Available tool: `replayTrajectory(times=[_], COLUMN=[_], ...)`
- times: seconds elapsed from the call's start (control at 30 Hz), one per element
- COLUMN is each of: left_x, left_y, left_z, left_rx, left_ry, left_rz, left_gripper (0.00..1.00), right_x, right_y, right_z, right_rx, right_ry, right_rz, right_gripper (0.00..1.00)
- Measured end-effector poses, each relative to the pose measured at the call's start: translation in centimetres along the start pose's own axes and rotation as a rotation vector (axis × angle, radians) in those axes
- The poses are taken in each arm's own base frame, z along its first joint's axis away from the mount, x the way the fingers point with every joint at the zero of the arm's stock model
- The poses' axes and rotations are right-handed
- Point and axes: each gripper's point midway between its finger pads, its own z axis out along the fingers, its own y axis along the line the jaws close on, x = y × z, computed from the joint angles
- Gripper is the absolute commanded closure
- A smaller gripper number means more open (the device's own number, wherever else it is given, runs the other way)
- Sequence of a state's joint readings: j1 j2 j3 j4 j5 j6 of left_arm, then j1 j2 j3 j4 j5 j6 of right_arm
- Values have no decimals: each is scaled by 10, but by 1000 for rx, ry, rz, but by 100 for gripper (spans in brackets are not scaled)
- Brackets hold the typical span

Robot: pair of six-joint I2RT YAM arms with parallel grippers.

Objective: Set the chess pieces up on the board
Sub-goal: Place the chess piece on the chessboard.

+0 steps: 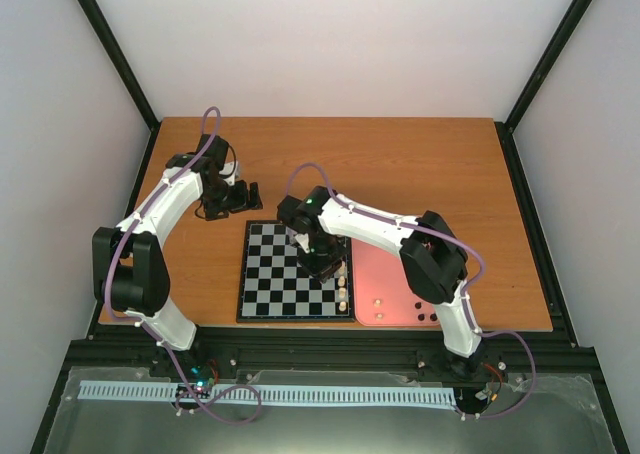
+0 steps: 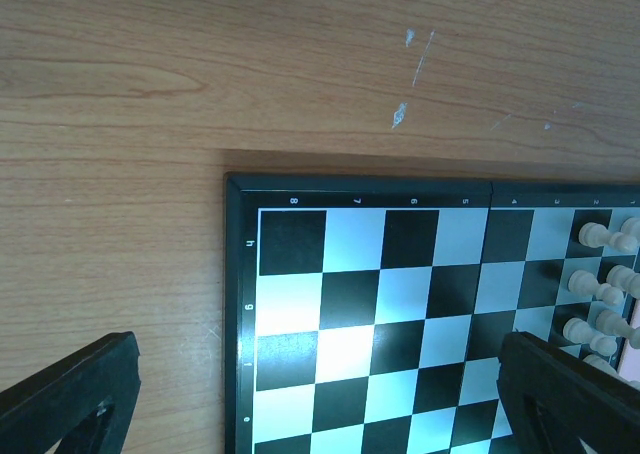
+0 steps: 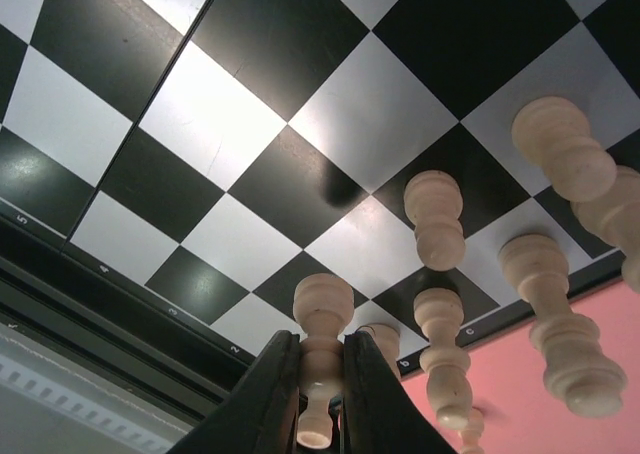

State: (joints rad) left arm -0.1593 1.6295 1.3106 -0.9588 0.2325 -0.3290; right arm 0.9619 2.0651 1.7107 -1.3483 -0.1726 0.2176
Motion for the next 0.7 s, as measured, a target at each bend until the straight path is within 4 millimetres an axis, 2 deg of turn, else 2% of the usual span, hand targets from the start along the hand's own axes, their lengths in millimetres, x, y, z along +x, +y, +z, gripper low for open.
replayTrajectory(times=[0.4,0.7], left_x=[0,0], left_y=[0,0], left_z=[0,0], left_rx=[0,1], left_ry=[-1,-1], left_rz=[0,0], left_gripper=[0,0], right_x=[-3,-1], right_y=[-3,-9], right_z=[15,17], right_rx=[12,39], right_ry=[18,23], right_rz=[4,14], right_gripper=[87,87])
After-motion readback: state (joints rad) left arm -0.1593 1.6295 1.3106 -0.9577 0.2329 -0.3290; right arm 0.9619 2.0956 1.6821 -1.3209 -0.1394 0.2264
